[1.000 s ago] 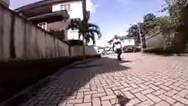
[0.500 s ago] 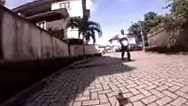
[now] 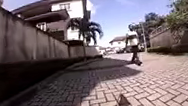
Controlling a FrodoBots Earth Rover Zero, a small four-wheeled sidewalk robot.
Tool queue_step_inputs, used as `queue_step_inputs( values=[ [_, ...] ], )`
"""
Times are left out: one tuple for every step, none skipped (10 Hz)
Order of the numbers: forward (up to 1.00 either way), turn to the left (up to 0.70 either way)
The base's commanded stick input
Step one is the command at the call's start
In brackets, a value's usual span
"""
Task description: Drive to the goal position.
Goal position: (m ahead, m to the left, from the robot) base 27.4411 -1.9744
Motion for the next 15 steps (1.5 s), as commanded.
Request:
queue_step_inputs(
  values=[
    [0.69, 0.03],
    [0.69, 0.03],
    [0.69, 0.03],
    [0.69, 0.03],
    [0.69, 0.03],
    [0.69, 0.03],
    [0.69, 0.03],
    [0.69, 0.03],
    [0.69, 0.03],
    [0.69, 0.03],
    [0.69, 0.03],
    [0.69, 0.03],
    [0.69, 0.03],
    [0.69, 0.03],
    [0.69, 0.03]
  ],
)
